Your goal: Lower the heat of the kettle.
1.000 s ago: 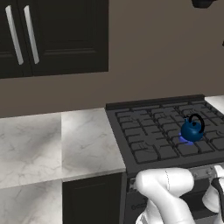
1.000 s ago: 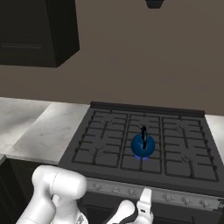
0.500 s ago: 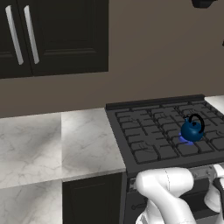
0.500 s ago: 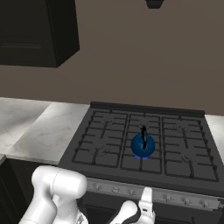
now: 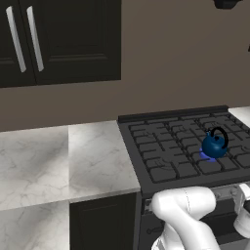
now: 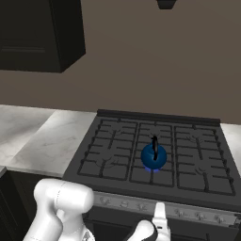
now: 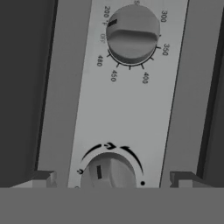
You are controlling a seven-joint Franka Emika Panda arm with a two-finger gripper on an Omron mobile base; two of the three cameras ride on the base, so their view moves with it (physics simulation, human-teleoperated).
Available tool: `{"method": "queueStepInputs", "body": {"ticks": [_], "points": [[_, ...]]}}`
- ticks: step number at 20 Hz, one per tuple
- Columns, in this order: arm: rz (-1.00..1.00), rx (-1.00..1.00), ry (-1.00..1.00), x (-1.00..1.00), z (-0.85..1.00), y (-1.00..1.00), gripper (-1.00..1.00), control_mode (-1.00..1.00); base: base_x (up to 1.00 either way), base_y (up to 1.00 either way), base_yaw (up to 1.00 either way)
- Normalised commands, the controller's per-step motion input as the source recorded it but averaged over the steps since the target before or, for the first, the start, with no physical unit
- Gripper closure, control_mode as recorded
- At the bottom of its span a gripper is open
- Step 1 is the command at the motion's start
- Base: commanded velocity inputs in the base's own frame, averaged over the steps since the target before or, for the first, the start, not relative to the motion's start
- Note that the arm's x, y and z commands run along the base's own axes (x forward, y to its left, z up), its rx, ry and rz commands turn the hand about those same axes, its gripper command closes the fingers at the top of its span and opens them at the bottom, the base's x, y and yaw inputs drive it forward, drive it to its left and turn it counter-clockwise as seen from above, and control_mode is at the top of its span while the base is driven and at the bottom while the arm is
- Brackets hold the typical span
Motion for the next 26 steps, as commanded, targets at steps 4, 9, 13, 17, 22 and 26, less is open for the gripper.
{"method": "queueStepInputs", "body": {"ticks": [4,9,13,17,22,26], "points": [[0.05,0.00,0.00,0.18,-0.06,0.00,-1.00,-1.00,0.00,0.00,0.00],[0.04,0.00,0.00,0.20,-0.09,0.00,-1.00,-1.00,0.00,0.00,0.00],[0.04,0.00,0.00,0.20,-0.12,0.00,-1.00,-1.00,0.00,0.00,0.00],[0.03,0.00,0.00,0.16,-0.11,0.00,-1.00,-1.00,0.00,0.00,0.00],[0.01,0.00,0.00,0.17,-0.11,0.00,-1.00,-1.00,0.00,0.00,0.00],[0.00,0.00,0.00,0.14,-0.14,0.06,-1.00,-1.00,0.00,0.00,0.00]]}}
